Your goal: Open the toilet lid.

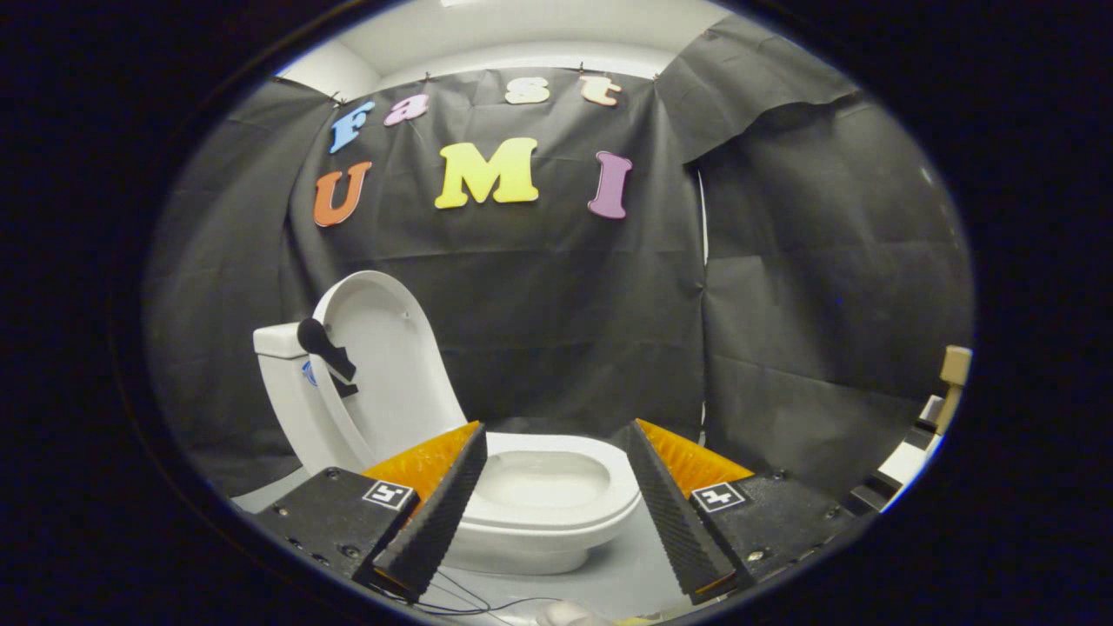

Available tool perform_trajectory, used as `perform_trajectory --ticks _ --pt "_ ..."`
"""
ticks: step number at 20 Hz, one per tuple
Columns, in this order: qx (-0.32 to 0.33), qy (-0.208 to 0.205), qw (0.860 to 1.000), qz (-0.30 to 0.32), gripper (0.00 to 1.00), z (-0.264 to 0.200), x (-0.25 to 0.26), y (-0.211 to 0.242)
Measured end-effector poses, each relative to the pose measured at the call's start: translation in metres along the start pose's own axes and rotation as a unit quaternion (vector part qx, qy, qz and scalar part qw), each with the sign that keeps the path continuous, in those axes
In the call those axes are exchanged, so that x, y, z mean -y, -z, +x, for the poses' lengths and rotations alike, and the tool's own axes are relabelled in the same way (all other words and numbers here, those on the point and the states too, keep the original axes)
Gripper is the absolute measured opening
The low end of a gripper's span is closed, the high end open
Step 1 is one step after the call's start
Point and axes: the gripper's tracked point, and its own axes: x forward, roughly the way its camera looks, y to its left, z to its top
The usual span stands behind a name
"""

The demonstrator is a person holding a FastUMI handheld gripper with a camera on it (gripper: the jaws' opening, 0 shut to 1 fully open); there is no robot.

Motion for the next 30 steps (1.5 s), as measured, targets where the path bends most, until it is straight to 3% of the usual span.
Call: perform_trajectory --ticks 30 --pt "0.009 0.008 1.000 -0.008 1.00 -0.002 0.001 -0.007"
